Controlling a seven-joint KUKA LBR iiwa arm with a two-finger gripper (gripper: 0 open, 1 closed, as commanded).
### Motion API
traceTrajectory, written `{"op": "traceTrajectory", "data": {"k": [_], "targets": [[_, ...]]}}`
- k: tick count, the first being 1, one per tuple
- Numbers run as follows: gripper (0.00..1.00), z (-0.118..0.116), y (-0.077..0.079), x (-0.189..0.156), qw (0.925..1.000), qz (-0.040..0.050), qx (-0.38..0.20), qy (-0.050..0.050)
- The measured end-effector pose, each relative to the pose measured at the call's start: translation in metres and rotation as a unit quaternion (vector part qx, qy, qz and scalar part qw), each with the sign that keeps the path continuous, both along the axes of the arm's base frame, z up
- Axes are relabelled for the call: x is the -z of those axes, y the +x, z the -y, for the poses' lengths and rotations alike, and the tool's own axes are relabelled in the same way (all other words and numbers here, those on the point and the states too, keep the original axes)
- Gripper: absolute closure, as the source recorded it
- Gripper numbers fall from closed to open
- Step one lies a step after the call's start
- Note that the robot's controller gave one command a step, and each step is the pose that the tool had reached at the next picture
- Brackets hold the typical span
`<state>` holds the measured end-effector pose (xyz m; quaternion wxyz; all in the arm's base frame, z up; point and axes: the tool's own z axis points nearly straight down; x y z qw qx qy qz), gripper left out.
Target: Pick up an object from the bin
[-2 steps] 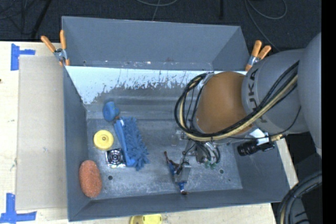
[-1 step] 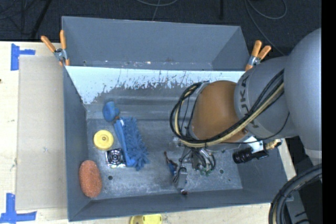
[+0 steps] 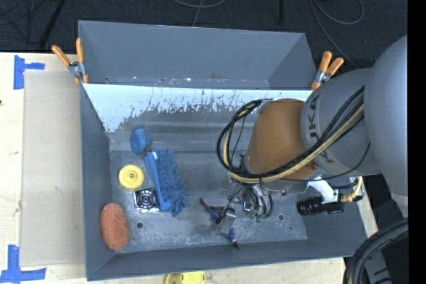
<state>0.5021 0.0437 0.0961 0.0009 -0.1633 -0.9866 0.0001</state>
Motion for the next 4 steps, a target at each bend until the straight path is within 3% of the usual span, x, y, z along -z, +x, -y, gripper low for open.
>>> {"op": "traceTrajectory", "data": {"k": [1,2,4], "targets": [[0.0,0.006,-0.003,0.023,0.9978,-0.0008,-0.067,0.0],[1.0,-0.016,-0.016,0.026,1.0,-0.0001,-0.006,-0.001],[1.0,-0.016,-0.016,0.025,1.0,-0.0001,-0.006,-0.001]]}}
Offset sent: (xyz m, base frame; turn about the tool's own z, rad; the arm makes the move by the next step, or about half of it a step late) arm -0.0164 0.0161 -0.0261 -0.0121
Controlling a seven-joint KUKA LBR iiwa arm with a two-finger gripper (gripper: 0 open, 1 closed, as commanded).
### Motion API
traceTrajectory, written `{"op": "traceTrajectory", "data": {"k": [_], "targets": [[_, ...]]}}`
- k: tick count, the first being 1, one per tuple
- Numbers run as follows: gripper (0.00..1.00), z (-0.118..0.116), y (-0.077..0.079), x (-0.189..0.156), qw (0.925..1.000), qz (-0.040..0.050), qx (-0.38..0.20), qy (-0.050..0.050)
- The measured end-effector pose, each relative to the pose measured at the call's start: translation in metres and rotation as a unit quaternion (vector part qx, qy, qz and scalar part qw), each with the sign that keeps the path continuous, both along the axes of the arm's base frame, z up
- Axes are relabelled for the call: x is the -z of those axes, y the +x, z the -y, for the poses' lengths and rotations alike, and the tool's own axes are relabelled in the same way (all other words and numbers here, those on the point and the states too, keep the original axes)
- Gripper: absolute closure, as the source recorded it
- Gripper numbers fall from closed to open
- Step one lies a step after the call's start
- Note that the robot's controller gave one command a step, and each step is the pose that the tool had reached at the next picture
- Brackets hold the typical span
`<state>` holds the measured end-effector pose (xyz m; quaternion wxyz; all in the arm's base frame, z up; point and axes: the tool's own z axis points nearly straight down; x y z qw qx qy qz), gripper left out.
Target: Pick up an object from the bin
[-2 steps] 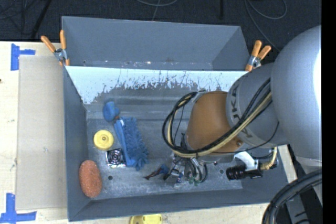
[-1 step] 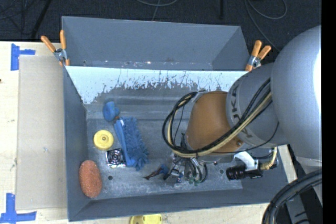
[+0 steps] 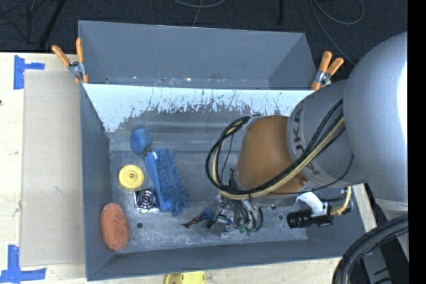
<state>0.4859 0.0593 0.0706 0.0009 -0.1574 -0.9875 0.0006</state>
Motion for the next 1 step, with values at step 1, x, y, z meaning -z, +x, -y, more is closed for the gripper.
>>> {"op": "traceTrajectory", "data": {"k": [1], "targets": [[1.0,0.0001,-0.0001,-0.0018,1.0,0.0004,0.0,0.0]]}}
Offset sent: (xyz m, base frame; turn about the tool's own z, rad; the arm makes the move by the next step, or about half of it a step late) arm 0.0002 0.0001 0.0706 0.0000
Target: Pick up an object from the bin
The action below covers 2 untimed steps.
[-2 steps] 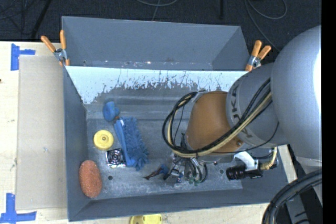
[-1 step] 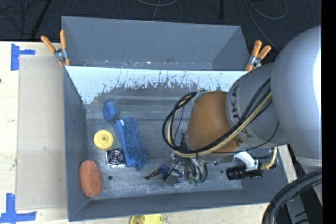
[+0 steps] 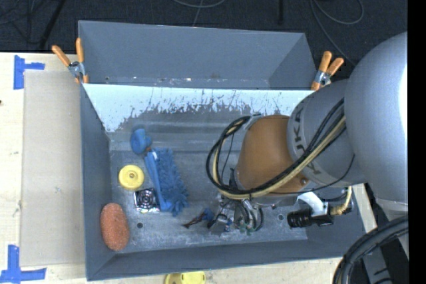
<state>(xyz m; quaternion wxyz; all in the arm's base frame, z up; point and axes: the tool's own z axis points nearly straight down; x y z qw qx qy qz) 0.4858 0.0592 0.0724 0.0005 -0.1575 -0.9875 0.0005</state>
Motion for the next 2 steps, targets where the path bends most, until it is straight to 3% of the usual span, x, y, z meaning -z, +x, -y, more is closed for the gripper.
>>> {"op": "traceTrajectory", "data": {"k": [2], "targets": [[1.0,0.0,-0.002,-0.027,1.0,-0.0031,-0.001,0.0]]}}
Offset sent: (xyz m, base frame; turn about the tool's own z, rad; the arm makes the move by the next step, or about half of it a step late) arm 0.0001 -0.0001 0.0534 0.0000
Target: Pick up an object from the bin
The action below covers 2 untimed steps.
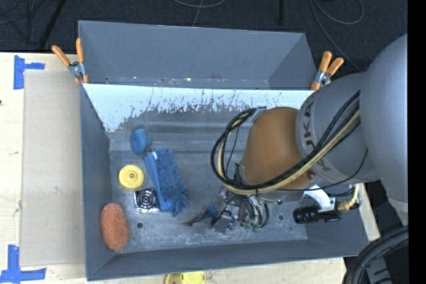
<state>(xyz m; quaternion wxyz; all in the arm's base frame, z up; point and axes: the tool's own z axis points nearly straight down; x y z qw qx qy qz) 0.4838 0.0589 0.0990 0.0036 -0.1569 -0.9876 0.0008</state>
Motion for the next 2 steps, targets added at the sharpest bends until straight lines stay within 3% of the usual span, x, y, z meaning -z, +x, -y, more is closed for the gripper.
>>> {"op": "traceTrajectory", "data": {"k": [2], "targets": [[1.0,-0.0001,0.0021,-0.0225,1.0,0.0037,-0.001,0.0]]}}
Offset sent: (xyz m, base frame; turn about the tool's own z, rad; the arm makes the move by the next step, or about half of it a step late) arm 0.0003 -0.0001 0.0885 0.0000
